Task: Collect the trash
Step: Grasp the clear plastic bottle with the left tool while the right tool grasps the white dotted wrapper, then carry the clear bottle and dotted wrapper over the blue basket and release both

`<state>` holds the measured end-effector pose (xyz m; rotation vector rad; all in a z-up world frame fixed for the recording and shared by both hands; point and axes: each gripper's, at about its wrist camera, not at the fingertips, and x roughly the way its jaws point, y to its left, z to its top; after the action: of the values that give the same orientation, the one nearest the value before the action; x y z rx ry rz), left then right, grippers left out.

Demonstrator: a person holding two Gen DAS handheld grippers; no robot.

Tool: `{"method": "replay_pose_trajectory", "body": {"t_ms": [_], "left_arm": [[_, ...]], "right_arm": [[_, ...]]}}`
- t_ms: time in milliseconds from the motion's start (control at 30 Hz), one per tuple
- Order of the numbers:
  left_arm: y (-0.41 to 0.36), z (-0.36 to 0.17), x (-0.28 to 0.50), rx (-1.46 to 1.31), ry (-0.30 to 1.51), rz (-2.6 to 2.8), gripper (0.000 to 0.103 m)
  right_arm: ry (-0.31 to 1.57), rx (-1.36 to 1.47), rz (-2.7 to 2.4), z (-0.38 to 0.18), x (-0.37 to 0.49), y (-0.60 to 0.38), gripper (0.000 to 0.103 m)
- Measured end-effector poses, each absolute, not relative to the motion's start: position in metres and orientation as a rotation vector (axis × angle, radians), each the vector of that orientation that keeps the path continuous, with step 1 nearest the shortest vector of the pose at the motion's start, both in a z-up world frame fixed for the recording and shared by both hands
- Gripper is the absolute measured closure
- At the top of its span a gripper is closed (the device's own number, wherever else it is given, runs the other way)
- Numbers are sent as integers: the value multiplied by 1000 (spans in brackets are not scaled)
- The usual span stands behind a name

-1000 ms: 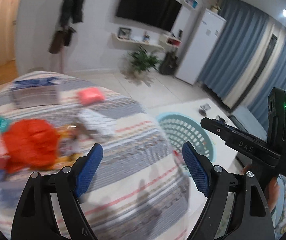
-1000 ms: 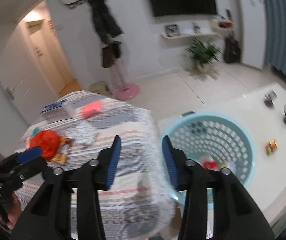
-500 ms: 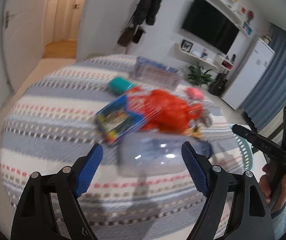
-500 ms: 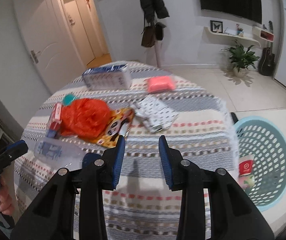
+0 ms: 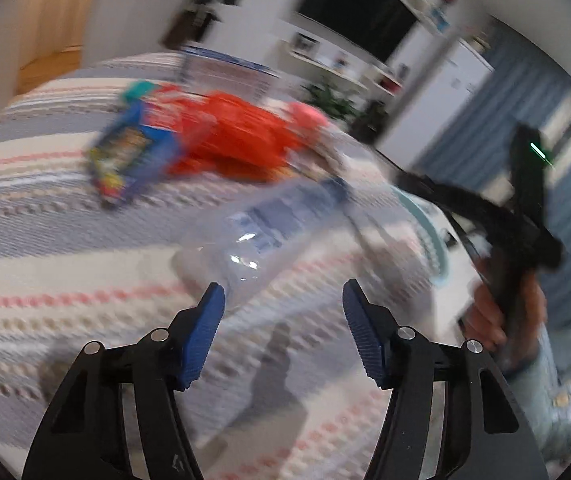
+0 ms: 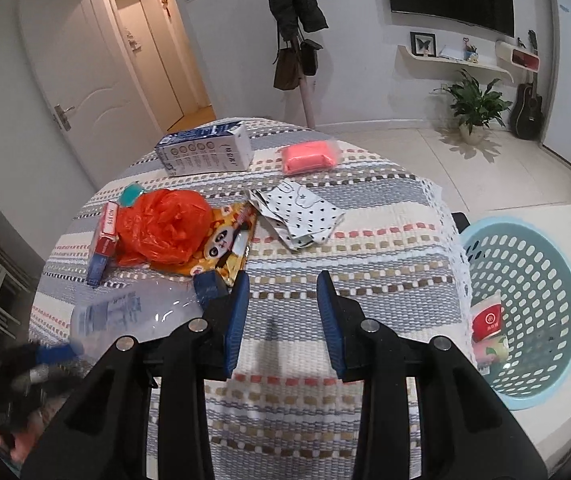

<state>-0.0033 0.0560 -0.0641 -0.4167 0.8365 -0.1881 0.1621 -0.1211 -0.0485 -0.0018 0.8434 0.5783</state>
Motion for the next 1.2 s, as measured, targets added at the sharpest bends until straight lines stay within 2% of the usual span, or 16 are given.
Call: {"method": "replay_pose_trajectory", "body": {"t_ms": [133,267,300,367,600,700,767,1200], "left_arm": [[13,-58,-12,-338,851,-305,44],[7,-47,-14,-289,825,-288,42],[9,-42,-13,-292,814,-282,41],[14,-36,-7,-286,793,-237,27],[-7,-58,40,-215,906,-151,26],[-18,-72,58,-175,984,-91,30],[-22,-80,67,-179,1017,-73,48],[2,-71,59,-282,930,-37,48]], "right_arm": [[861,13,580,-52,172,-127,71],[851,-24,591,-49,177,-125,71],[847,-40,595,-49,179,-123,71],[846,-51,608,-49,185,-120,71],[876,-47,657,-58,213,-109,70],[868,-80,657,-61,219,-102,62],[864,-86,670,-62,222,-99,62],[855,-227,666,-80,239,-53,62]]}}
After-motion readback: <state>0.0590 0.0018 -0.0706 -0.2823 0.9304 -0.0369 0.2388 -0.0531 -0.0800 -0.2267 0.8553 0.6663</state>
